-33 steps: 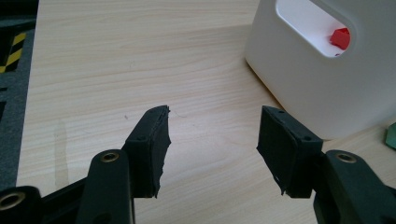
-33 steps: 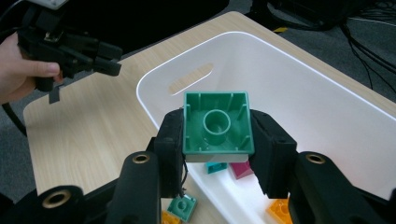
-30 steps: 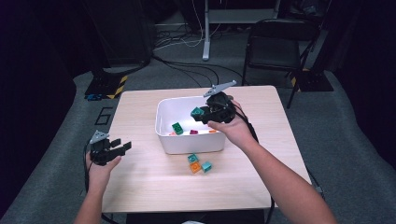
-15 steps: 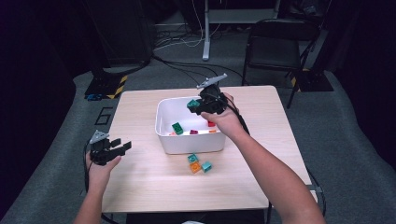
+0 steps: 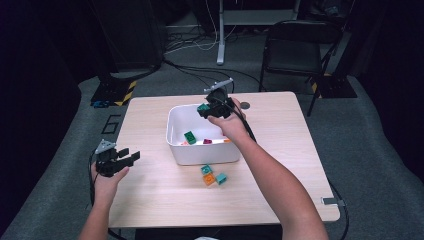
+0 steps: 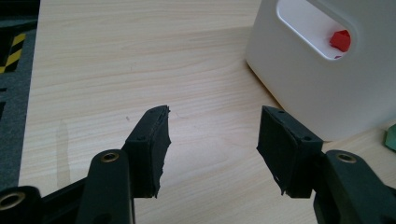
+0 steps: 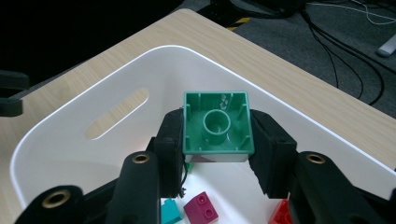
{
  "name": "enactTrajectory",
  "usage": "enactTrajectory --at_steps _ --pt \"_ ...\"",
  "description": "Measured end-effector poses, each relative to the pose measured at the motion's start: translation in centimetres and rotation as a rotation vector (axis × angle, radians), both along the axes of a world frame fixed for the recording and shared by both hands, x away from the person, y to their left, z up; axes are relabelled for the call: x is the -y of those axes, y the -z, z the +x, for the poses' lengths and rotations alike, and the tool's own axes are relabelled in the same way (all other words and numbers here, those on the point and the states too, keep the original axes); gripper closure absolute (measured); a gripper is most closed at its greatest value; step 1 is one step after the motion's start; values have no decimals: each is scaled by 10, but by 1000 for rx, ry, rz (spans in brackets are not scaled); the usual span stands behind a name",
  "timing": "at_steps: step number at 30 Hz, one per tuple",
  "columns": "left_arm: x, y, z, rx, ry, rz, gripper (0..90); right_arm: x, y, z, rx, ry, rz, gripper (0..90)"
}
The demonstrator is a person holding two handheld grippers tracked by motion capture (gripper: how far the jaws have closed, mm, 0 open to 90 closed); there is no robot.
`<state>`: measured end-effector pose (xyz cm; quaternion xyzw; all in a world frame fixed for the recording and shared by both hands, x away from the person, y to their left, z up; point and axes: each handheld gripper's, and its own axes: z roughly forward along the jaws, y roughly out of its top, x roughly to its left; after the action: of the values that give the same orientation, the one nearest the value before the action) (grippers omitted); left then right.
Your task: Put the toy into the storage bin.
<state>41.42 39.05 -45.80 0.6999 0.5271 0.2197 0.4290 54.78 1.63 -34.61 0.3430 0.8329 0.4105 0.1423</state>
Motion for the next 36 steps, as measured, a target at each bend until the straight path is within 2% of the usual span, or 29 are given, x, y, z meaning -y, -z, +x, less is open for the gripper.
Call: enactTrajectory --at_steps 1,2,5,7,11,20,22,28,32,36 --pt "0 0 0 1 -1 0 430 -1 1 1 -11 14 0 582" --pt "0 0 0 1 0 1 430 -1 3 4 1 14 -3 582" --pt "1 0 0 0 2 3 430 -3 8 9 -6 37 -7 582" --pt "1 0 0 1 1 2 430 -3 10 12 -23 51 -8 582" --pt "0 0 0 0 1 0 430 -3 16 17 -28 55 -23 581" --pt "1 0 0 1 1 1 430 -6 19 17 -46 59 -38 555" --pt "1 0 0 0 2 1 430 -5 18 16 -41 52 -49 540" --pt "0 0 0 -1 2 0 430 -1 8 8 -36 48 -34 511" --pt "0 0 0 -1 1 -1 429 5 -1 -4 -22 22 -48 500" --pt "1 0 0 -1 1 2 429 13 -10 -18 -5 -7 -18 500"
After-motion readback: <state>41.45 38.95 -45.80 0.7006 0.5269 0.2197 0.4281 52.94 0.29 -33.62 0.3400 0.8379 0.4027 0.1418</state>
